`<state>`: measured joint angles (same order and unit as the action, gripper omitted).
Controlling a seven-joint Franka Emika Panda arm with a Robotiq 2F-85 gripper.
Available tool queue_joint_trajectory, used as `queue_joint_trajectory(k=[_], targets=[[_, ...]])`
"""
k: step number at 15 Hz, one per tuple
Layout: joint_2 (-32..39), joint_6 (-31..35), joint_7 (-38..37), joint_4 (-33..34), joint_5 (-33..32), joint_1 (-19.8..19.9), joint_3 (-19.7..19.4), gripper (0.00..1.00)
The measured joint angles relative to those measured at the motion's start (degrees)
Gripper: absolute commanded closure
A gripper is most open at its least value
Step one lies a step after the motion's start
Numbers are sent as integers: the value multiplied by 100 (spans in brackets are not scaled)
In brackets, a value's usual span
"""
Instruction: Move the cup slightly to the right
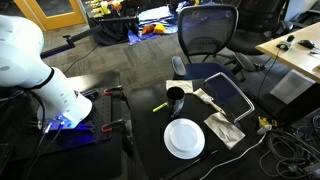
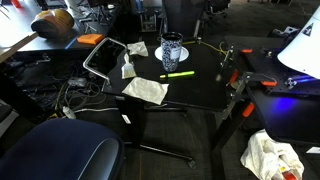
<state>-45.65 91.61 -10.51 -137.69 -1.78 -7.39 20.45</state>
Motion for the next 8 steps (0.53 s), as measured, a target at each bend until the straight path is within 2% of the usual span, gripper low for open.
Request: queue_joint_trajectory(k=[4,8], targets=[[29,80,40,-8,-115,-12,-111,0],[179,474,608,-121,-378,-20,-593,0]])
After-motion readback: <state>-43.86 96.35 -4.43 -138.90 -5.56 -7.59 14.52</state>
